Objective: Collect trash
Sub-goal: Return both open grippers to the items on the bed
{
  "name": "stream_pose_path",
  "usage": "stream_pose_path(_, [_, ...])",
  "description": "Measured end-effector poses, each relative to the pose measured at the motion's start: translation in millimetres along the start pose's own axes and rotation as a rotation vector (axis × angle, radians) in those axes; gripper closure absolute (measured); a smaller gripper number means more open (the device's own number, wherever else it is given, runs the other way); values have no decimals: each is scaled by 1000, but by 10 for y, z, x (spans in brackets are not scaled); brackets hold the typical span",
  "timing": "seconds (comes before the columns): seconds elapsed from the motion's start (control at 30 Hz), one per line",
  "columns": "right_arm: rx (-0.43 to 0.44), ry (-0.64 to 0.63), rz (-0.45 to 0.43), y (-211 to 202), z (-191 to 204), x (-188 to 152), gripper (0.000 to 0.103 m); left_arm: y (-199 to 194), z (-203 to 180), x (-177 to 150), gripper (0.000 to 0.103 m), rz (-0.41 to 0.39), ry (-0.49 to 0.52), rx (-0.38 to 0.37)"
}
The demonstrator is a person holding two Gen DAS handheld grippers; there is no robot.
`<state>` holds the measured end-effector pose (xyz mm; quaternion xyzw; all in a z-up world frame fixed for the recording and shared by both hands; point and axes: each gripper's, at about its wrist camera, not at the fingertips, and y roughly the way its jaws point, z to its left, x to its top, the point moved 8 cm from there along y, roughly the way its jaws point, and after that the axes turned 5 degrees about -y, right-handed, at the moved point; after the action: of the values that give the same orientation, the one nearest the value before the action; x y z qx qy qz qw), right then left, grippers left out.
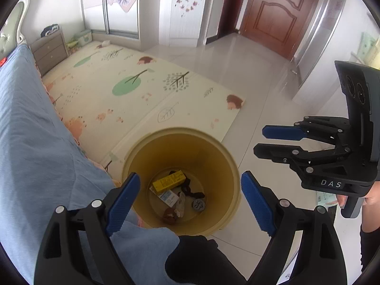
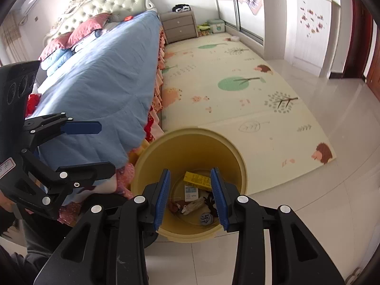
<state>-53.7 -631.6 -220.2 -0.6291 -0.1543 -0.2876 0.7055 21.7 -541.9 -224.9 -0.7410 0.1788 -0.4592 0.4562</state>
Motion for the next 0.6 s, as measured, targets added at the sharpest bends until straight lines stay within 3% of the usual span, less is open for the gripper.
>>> stream_pose_path(0.33, [-29,-89,-95,-412,444,386,63,-666,231,99,17,-183,2,70])
stream_pose_path(0.6, [55,-144,-237,-577,1074,772,59,-1374,776,-13,17,-343,-56,196])
